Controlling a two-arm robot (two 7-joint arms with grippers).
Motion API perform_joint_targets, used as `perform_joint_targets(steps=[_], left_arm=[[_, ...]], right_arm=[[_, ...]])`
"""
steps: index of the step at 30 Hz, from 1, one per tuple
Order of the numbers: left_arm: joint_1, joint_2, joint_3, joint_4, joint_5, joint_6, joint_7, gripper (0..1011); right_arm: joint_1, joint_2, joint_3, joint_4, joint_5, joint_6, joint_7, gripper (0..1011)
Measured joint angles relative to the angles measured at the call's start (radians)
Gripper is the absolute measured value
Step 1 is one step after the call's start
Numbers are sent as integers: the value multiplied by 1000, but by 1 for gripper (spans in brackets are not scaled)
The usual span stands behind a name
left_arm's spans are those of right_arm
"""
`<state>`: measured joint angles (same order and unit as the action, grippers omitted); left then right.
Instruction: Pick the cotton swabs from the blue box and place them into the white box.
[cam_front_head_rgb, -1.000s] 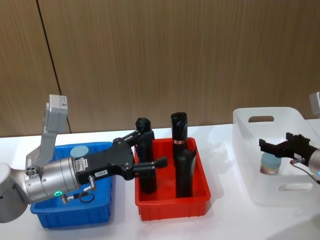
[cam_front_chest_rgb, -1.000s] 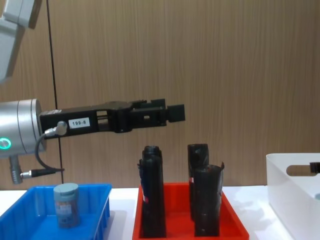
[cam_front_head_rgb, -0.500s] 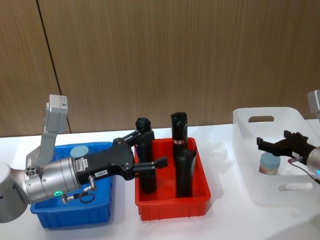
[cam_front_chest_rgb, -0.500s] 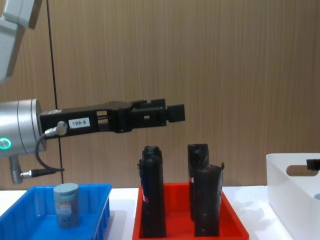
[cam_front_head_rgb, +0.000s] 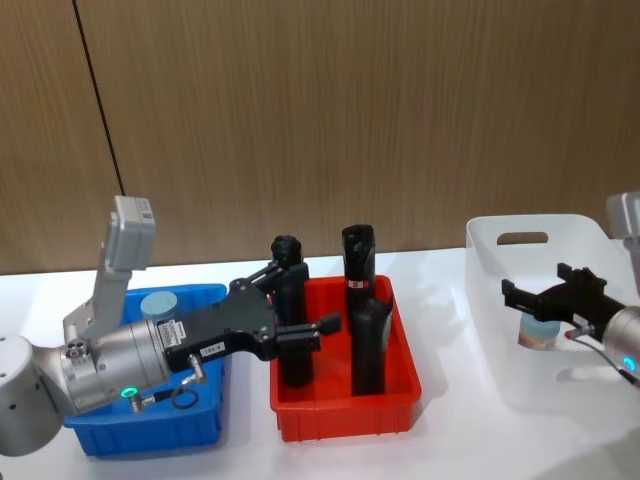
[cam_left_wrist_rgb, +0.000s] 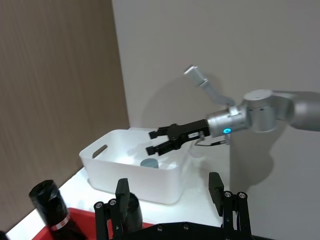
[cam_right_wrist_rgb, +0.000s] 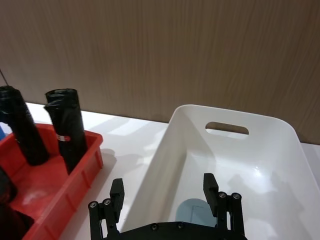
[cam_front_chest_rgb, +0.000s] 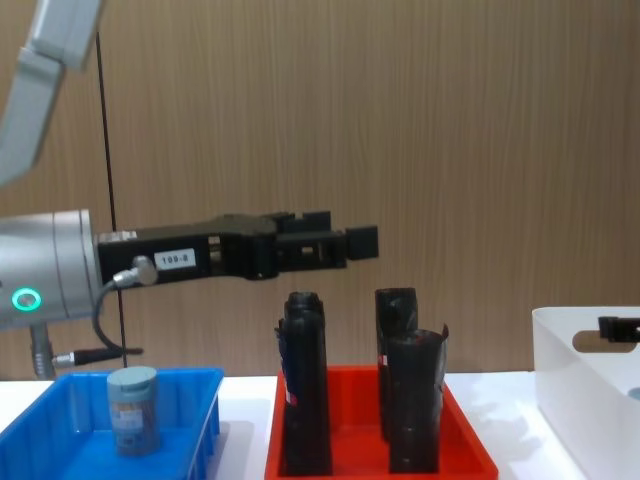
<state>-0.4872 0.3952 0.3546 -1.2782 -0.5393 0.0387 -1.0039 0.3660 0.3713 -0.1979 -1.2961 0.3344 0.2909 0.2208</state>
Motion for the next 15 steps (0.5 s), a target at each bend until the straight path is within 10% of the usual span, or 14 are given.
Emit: perform_joint_targets(steps=[15], left_arm=[[49,-3,20,-70,68,-5,199,1000]], right_arm=[[-147,-14,-11,-183,-18,-99,-59,1001]])
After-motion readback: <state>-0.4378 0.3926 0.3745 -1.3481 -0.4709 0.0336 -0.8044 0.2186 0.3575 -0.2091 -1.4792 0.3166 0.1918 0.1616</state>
